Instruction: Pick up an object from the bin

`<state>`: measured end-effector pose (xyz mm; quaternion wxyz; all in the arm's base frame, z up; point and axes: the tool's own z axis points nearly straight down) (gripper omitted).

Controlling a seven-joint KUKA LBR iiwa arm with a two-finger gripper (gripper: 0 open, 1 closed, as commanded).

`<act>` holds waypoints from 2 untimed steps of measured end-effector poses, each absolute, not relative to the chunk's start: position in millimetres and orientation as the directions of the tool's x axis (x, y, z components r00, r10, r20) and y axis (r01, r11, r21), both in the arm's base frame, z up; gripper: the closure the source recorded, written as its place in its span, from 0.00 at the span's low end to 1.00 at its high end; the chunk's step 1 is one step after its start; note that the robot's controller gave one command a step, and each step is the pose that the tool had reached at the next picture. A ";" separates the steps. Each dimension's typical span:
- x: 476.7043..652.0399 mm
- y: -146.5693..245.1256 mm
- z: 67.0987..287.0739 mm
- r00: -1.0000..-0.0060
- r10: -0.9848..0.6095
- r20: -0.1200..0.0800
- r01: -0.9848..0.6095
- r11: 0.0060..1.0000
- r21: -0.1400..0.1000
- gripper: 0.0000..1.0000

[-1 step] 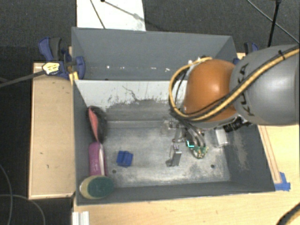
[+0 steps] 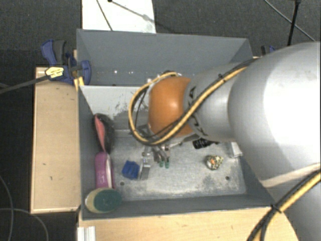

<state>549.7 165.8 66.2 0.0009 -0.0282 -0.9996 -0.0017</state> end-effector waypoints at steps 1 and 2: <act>503.3 209.1 70.1 -1.000 0.006 0.003 0.006 1.000 0.002 0.00; 559.5 123.4 90.1 -0.951 -0.310 -0.006 -0.310 0.951 -0.003 0.00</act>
Offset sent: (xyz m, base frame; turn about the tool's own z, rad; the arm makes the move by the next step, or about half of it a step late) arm -0.0439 0.0396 0.0038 -0.0434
